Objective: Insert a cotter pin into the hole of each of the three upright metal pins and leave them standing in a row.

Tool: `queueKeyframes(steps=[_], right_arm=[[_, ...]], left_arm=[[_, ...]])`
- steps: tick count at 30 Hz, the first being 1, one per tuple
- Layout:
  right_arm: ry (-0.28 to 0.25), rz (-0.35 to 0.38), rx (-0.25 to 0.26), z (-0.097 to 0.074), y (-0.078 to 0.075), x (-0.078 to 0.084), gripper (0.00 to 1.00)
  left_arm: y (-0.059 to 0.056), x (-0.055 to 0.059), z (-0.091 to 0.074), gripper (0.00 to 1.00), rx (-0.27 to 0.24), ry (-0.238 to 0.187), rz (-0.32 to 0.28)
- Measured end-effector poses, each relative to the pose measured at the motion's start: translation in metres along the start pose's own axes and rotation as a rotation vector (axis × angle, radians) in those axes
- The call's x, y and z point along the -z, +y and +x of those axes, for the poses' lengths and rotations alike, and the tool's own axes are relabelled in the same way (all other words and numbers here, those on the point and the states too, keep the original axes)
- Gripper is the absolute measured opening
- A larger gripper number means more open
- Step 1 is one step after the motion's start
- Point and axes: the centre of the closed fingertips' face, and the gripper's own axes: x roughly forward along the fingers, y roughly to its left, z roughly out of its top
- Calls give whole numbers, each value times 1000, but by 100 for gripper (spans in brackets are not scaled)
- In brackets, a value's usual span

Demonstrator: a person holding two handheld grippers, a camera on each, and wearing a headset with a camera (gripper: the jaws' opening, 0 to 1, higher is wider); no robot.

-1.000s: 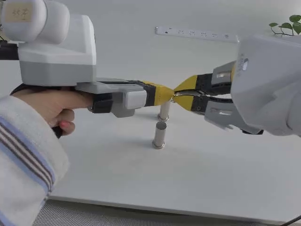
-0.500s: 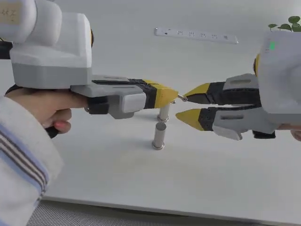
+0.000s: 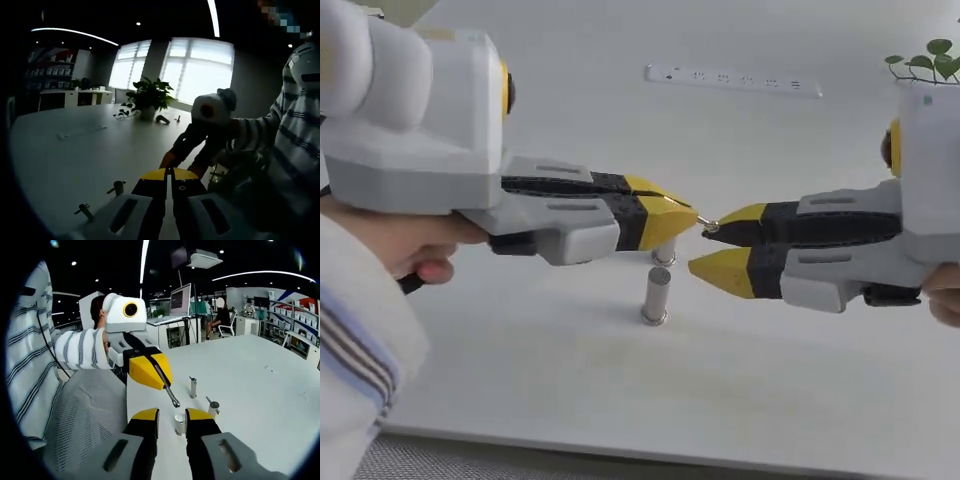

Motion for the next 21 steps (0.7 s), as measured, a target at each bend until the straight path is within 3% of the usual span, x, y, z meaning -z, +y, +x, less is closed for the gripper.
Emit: queueKeyframes(steps=[7,11,21], right_arm=[[-15,35,-36,0,6,-2,7],[-37,43,-44,0,9,-7,4],[3,23,-56,0,15,1,0]], left_arm=[[-8,2,2,0,38,32,59],[-5,6,1,0,48,45,67],[-13,16,5,0,60,92,98]])
